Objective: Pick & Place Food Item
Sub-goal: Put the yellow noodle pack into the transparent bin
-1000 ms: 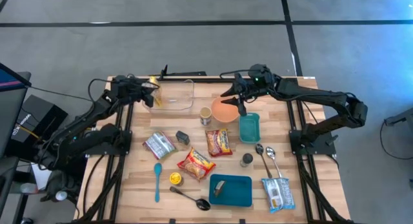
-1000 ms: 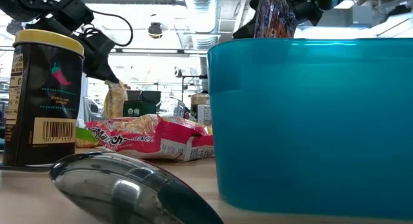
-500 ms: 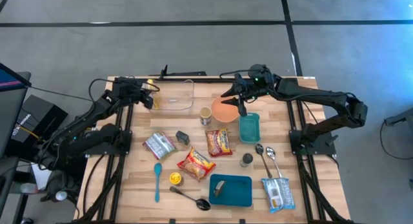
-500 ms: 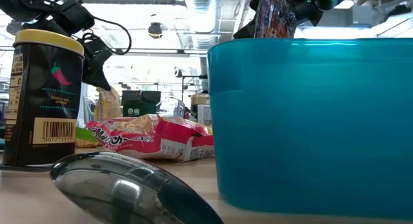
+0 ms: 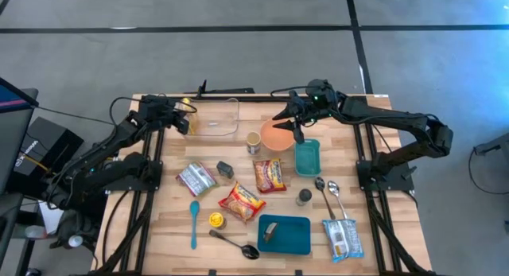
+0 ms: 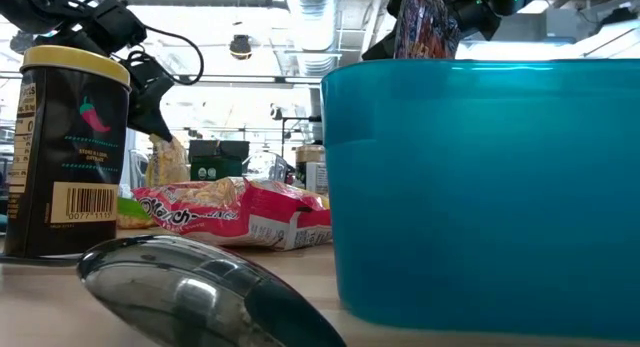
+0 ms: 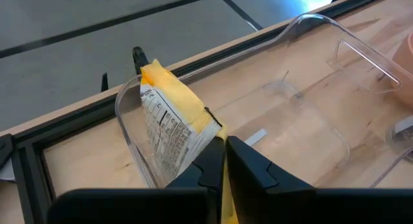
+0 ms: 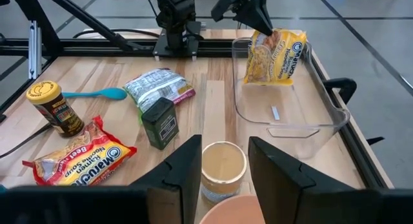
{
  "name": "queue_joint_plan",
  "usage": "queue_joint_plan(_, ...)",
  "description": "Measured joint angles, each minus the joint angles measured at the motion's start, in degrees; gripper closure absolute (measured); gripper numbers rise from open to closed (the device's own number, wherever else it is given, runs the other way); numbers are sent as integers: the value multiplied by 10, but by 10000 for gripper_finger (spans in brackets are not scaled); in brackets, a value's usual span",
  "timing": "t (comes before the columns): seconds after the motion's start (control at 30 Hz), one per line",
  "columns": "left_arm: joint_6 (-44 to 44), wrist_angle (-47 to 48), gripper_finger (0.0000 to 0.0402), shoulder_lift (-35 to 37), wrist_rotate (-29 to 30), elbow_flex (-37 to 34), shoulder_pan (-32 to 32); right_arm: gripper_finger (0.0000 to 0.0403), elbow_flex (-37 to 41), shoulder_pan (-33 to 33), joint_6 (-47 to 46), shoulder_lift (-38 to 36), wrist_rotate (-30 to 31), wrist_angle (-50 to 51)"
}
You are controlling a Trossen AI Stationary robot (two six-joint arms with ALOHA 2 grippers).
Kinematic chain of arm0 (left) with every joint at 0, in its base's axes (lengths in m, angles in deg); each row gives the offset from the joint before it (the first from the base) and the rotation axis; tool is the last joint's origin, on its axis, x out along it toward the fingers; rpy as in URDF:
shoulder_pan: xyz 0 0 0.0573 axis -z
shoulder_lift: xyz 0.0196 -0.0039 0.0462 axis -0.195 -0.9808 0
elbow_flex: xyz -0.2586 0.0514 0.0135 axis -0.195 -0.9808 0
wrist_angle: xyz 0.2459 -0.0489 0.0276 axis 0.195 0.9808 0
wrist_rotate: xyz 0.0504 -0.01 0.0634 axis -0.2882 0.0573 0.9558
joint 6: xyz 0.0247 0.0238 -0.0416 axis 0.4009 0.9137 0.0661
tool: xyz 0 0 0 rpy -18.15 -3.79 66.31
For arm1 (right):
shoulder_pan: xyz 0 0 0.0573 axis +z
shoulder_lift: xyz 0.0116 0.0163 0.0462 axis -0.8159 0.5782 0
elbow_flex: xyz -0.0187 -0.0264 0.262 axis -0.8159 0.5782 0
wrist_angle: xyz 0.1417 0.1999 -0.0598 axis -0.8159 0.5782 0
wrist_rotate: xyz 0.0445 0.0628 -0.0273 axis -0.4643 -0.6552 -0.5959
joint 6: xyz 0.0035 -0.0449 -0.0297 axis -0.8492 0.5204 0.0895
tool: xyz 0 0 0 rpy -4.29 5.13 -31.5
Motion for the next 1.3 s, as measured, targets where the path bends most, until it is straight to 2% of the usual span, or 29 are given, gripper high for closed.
queue_joint_plan(0.23,0,-1,362,0,0,1,0,281,0,0,0,0,0,0)
queue_joint_plan(0.43,0,-1,327,0,1,1,0,281,0,0,0,0,0,0)
queue_joint_plan(0.63,0,-4,293,0,48,1,0,281,0,0,0,0,0,0)
queue_joint_plan(0.9,0,-23,266,0,46,1,0,281,0,0,0,0,0,-1)
queue_joint_plan(1.1,-10,-25,231,0,44,1,0,281,0,0,0,0,0,-1)
queue_joint_plan(1.3,-13,-52,210,6,5,1,1,281,0,0,0,0,0,-1)
